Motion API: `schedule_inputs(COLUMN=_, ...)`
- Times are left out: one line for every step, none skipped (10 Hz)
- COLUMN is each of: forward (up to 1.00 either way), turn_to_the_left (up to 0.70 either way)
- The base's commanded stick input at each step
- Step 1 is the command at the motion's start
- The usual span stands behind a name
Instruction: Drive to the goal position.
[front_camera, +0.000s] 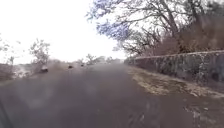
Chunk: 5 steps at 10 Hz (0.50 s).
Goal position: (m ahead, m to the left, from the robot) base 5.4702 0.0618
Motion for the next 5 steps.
schedule_inputs(forward=0.70, turn_to_the_left=0.00)
schedule_inputs(forward=0.70, turn_to_the_left=0.00)
schedule_inputs(forward=0.70, turn_to_the_left=0.00)
schedule_inputs(forward=0.70, turn_to_the_left=0.00)
schedule_inputs(forward=0.70, turn_to_the_left=0.00)
